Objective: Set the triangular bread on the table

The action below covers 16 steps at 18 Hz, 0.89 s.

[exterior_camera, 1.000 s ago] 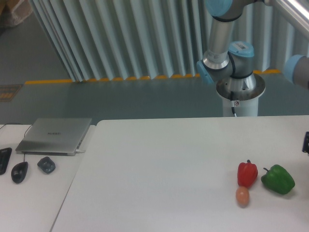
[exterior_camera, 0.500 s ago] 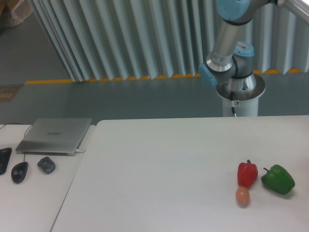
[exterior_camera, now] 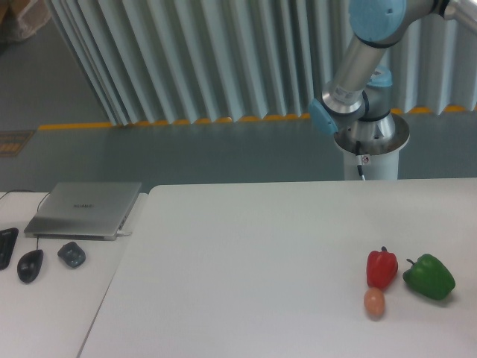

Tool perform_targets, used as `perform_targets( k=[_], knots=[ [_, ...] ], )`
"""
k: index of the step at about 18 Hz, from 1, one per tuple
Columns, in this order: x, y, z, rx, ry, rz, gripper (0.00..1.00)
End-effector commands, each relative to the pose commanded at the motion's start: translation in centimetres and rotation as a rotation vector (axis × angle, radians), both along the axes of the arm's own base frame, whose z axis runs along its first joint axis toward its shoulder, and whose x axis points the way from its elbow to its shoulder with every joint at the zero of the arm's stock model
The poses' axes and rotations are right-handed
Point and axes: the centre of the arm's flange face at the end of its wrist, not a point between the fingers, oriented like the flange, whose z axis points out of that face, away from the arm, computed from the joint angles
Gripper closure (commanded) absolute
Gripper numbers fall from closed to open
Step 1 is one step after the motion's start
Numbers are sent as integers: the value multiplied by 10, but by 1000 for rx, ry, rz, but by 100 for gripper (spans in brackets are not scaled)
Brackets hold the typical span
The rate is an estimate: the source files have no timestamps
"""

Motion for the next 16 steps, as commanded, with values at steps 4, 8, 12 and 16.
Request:
perform_targets(
  k=[4,8,12,16],
  knots=[
    [2,4,-23,-44,-23,0,0],
    [3,8,-30,-47,-30,-8,0],
    [2,8,-27,-46,-27,1,34],
    [1,6,-27,-46,-26,-4,38]
  ],
)
